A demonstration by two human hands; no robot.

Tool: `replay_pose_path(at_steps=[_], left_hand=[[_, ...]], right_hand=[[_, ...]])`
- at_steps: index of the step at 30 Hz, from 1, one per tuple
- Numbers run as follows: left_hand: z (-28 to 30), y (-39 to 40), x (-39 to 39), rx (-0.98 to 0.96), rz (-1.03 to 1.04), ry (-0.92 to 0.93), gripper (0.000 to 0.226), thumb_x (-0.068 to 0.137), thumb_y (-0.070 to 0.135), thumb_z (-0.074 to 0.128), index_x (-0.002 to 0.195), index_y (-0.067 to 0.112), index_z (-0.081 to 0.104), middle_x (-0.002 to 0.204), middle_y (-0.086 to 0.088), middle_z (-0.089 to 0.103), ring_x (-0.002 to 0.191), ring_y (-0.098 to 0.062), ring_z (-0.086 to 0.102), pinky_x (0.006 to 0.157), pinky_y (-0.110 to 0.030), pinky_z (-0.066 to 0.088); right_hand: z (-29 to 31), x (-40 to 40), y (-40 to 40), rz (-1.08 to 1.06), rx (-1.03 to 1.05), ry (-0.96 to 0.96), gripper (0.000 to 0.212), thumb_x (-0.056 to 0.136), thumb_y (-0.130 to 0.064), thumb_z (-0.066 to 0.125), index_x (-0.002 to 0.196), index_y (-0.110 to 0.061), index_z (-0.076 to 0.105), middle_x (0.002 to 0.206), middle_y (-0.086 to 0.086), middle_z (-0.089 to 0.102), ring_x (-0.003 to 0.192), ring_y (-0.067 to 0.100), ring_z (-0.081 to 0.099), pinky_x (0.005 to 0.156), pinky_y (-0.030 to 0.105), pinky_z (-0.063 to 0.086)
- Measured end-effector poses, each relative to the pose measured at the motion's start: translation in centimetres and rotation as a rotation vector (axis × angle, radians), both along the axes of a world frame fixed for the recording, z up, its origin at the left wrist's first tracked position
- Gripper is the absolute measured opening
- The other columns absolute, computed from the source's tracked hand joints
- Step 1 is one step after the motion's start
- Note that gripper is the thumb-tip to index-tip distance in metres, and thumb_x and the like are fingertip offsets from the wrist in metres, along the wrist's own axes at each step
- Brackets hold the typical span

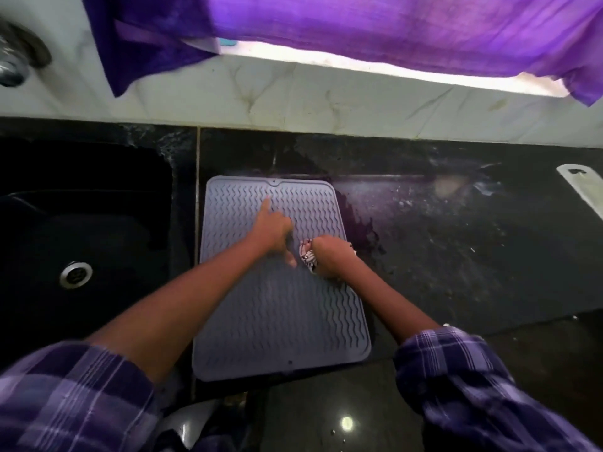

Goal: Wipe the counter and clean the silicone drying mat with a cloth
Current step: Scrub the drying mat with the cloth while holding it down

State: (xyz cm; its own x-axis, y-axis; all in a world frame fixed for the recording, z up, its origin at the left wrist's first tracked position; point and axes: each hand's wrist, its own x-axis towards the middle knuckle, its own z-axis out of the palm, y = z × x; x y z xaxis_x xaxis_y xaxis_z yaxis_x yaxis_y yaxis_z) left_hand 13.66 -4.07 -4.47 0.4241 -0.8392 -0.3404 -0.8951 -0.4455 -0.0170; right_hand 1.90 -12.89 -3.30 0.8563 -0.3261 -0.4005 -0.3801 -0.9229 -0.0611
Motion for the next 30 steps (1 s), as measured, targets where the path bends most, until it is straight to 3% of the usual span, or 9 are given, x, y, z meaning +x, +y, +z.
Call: replay_pose_path(at_steps=[4, 10, 14, 16, 18, 21, 23, 26, 30], left_hand=[[-0.8, 2.6, -3.6, 0.086, 0.053, 0.043, 0.116, 0.062, 0.067, 0.072, 0.151, 0.009, 0.025, 0.159, -0.009, 0.021, 0.149, -0.024, 0.016, 0.118, -0.055, -0.006], [0.3, 2.1, -4.7, 0.15, 0.087, -0.014, 0.113, 0.067, 0.064, 0.071, 0.152, 0.01, 0.021, 0.161, -0.008, 0.016, 0.15, -0.023, 0.014, 0.116, -0.057, -0.009], [0.6, 2.5, -5.3, 0.141, 0.115, -0.041, 0.113, 0.07, 0.062, 0.07, 0.154, 0.009, 0.017, 0.161, -0.009, 0.013, 0.15, -0.027, 0.009, 0.117, -0.055, -0.007], [0.6, 2.8, -6.4, 0.105, 0.124, -0.086, 0.107, 0.072, 0.06, 0.07, 0.151, 0.007, 0.023, 0.159, -0.01, 0.022, 0.149, -0.025, 0.017, 0.118, -0.052, -0.006], [-0.1, 3.3, -7.0, 0.02, 0.174, -0.083, 0.085, 0.074, 0.055, 0.071, 0.14, 0.009, 0.044, 0.146, -0.01, 0.045, 0.14, -0.022, 0.037, 0.12, -0.049, -0.005], [-0.9, 4.3, -7.5, -0.037, 0.279, -0.019, 0.06, 0.076, 0.052, 0.069, 0.121, 0.014, 0.06, 0.129, -0.005, 0.06, 0.129, -0.02, 0.051, 0.12, -0.047, -0.004], [-1.0, 4.3, -7.7, -0.042, 0.29, -0.038, 0.059, 0.079, 0.052, 0.067, 0.123, 0.014, 0.059, 0.132, -0.005, 0.059, 0.13, -0.02, 0.05, 0.121, -0.047, -0.003], [-0.9, 4.1, -7.6, -0.053, 0.308, -0.033, 0.06, 0.078, 0.054, 0.068, 0.122, 0.013, 0.061, 0.125, -0.005, 0.062, 0.126, -0.022, 0.054, 0.12, -0.047, -0.004], [-0.4, 4.2, -7.3, -0.023, 0.307, -0.022, 0.064, 0.076, 0.059, 0.065, 0.121, 0.014, 0.06, 0.116, -0.005, 0.066, 0.122, -0.022, 0.057, 0.119, -0.047, -0.006]], right_hand=[[0.3, 0.5, -0.2, 0.033, -0.035, -0.001, 0.029, 0.085, -0.022, 0.058, 0.104, -0.001, 0.06, 0.112, 0.021, 0.065, 0.102, 0.037, 0.062, 0.084, 0.038, 0.049], [0.4, -7.0, 4.2, 0.032, 0.098, 0.155, 0.035, 0.079, -0.021, 0.065, 0.11, -0.006, 0.06, 0.114, 0.019, 0.064, 0.104, 0.035, 0.06, 0.085, 0.036, 0.048], [2.1, -12.2, 6.0, 0.036, 0.152, 0.329, 0.024, 0.083, -0.014, 0.059, 0.106, -0.008, 0.056, 0.103, 0.017, 0.06, 0.095, 0.029, 0.058, 0.082, 0.036, 0.048], [4.0, -10.5, 4.9, 0.008, 0.111, 0.274, 0.026, 0.081, -0.011, 0.061, 0.105, 0.0, 0.06, 0.091, 0.012, 0.056, 0.083, 0.024, 0.054, 0.075, 0.033, 0.048], [5.0, -7.6, 3.3, -0.093, 0.043, 0.038, 0.022, 0.081, -0.011, 0.061, 0.099, 0.001, 0.062, 0.088, 0.014, 0.06, 0.08, 0.027, 0.058, 0.072, 0.034, 0.048], [3.7, -5.0, 3.5, -0.145, -0.004, -0.159, 0.028, 0.083, -0.013, 0.06, 0.109, -0.003, 0.064, 0.109, 0.016, 0.065, 0.102, 0.032, 0.062, 0.087, 0.04, 0.051], [2.0, -5.6, 4.8, -0.104, -0.014, -0.089, 0.034, 0.084, -0.018, 0.062, 0.115, -0.005, 0.061, 0.119, 0.016, 0.062, 0.111, 0.032, 0.059, 0.094, 0.04, 0.047], [0.7, -9.1, 5.8, -0.049, 0.056, 0.008, 0.033, 0.083, -0.017, 0.063, 0.112, -0.001, 0.059, 0.117, 0.019, 0.062, 0.107, 0.035, 0.059, 0.087, 0.036, 0.047], [1.9, -13.1, 6.7, 0.05, 0.098, 0.293, 0.029, 0.084, -0.007, 0.055, 0.109, 0.004, 0.059, 0.113, 0.023, 0.063, 0.102, 0.036, 0.06, 0.082, 0.037, 0.049]])
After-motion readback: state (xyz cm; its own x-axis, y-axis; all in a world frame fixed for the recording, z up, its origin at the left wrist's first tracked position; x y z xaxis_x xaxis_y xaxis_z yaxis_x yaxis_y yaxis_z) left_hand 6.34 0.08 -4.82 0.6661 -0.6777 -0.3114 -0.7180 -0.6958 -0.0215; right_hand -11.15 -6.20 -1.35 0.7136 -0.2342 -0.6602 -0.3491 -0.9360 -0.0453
